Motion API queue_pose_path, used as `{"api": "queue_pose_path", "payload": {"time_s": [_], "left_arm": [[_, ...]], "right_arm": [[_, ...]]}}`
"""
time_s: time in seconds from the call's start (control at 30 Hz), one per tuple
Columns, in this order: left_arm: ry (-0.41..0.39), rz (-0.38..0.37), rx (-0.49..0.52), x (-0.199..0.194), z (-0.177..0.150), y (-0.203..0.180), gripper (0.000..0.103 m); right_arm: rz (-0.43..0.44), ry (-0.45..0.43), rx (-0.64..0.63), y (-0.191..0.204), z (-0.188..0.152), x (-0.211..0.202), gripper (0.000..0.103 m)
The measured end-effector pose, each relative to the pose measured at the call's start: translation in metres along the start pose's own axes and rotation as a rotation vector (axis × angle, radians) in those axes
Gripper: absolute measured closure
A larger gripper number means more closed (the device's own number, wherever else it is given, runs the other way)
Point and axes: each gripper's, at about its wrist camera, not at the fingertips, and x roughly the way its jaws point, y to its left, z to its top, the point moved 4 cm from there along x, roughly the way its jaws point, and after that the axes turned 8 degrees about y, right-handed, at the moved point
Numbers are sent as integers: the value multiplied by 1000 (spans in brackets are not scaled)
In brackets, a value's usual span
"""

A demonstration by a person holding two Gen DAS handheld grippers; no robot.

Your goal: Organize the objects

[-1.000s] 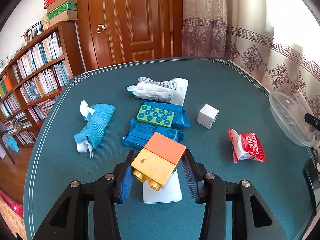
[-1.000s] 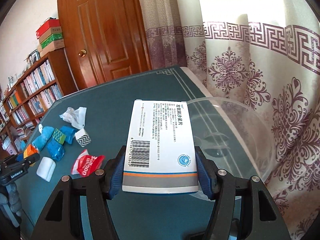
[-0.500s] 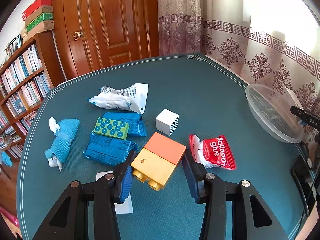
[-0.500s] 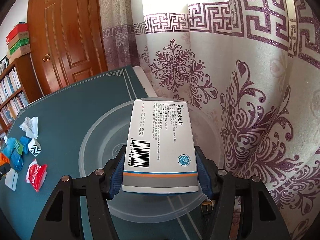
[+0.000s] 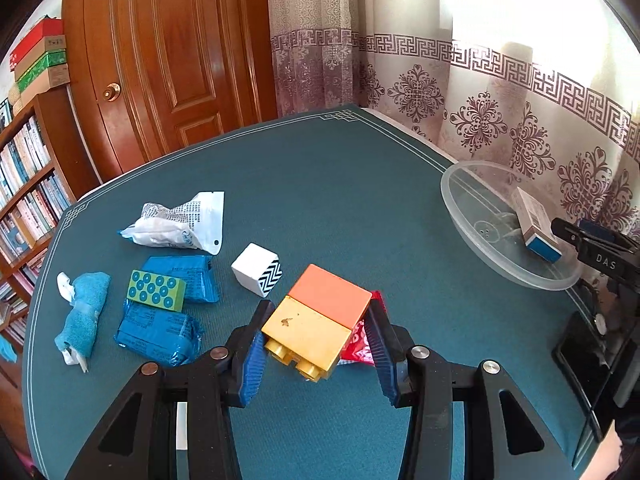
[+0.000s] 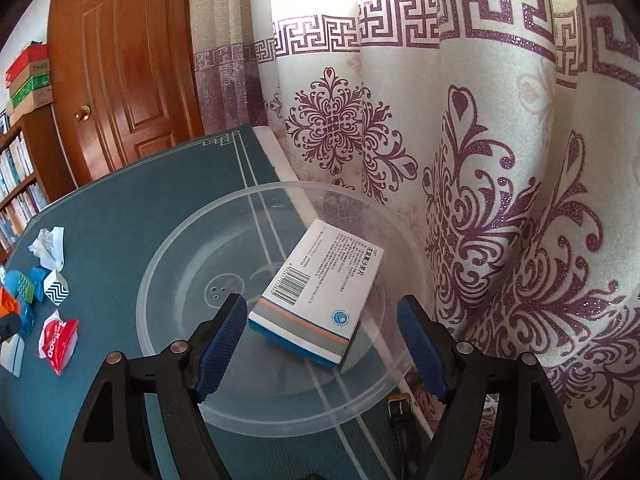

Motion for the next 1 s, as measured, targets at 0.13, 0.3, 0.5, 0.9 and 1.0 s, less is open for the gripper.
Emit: {"api": "queue_pose_path", "payload": {"time_s": [0.13, 0.3, 0.5, 0.9, 1.0], "left_arm": [[2, -41, 28, 5, 12, -21, 54], [0, -85, 63, 11, 29, -48, 54], [3, -154, 89, 21, 46, -80, 54], [-39, -266, 130, 32, 66, -134, 26], [-50, -276, 126, 30, 63, -131, 23]], "right_arm": [[9, -25, -29, 8, -3, -10, 23], [18, -33, -30, 8, -4, -13, 23], [33, -35, -16, 2, -6, -14, 23], [41, -48, 2, -3, -6, -19, 23], [41, -43, 0, -2, -7, -17, 23]]}}
